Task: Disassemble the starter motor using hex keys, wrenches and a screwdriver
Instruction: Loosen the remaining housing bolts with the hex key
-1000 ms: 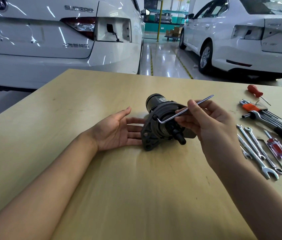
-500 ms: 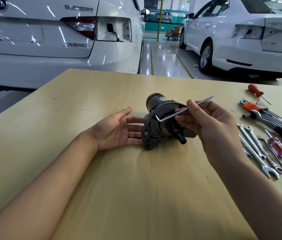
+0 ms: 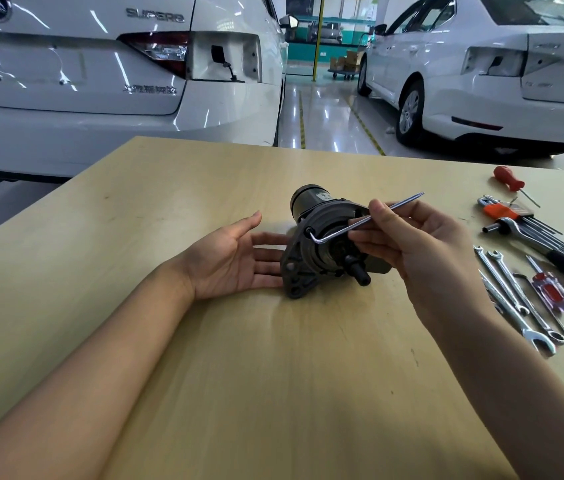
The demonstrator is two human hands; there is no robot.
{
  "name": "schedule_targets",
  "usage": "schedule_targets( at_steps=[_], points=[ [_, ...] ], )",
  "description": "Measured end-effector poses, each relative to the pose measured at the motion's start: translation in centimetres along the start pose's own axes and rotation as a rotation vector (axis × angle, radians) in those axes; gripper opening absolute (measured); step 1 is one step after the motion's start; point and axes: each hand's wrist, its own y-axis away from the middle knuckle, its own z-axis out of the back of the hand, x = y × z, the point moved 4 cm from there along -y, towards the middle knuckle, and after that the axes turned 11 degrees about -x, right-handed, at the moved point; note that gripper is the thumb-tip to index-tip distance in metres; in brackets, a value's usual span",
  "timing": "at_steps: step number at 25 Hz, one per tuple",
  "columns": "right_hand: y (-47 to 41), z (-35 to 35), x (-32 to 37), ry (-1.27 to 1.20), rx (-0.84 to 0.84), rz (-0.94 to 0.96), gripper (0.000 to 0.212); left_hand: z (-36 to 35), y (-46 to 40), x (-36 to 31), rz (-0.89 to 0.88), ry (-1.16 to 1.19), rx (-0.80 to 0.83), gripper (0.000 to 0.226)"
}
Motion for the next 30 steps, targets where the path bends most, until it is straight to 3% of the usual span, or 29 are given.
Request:
schedule_targets(
  at_steps=[4, 9, 11, 13, 15, 17, 20, 22, 24, 27, 30],
  points=[
    [-0.4, -1.2, 1.3, 0.101, 0.012, 0.117, 0.008, 0.0, -0.1, 0.0, 0.001, -0.002, -0.012, 0.054],
    [-0.2, -3.4, 3.8, 0.442, 0.085, 0.469, 0.009, 0.1, 0.0, 0.0, 0.004, 0.002, -0.012, 0.054],
    [0.3, -4.8, 4.1, 0.587, 0.154, 0.593, 0.022, 0.0, 0.0, 0.1, 0.002, 0.000, -0.017, 0.054],
    [1.7, -7.0, 3.9, 0.842, 0.310, 0.784, 0.027, 0.0, 0.2, 0.0, -0.010, 0.008, -0.017, 0.052],
    [3.6, -9.0, 2.7, 1.179, 0.575, 0.977, 0.010, -0.2, 0.5, -0.1, -0.035, 0.011, -0.003, 0.049],
    [5.2, -9.9, 1.2, 1.438, 0.795, 1.063, 0.027, -0.3, 0.7, -0.1, -0.016, 0.045, -0.008, 0.049],
    [5.9, -9.4, 0.6, 1.575, 0.865, 1.147, 0.038, -0.4, 0.6, 0.0, 0.013, 0.054, -0.025, 0.053],
    [5.9, -8.3, 1.0, 1.376, 0.857, 1.173, 0.029, -0.6, 0.7, -0.1, 0.012, 0.027, -0.016, 0.055],
    [5.4, -6.6, 2.0, 1.005, 0.706, 1.049, 0.010, -0.6, 0.7, -0.1, 0.014, 0.009, -0.026, 0.055],
    [2.9, -3.2, 2.6, 0.321, 0.362, 0.500, 0.017, -0.4, 0.6, -0.1, -0.003, -0.008, -0.036, 0.055],
    [0.6, -1.0, 1.3, 0.048, 0.166, 0.078, 0.014, -0.3, 0.2, 0.0, 0.002, -0.008, -0.027, 0.055]
  ],
)
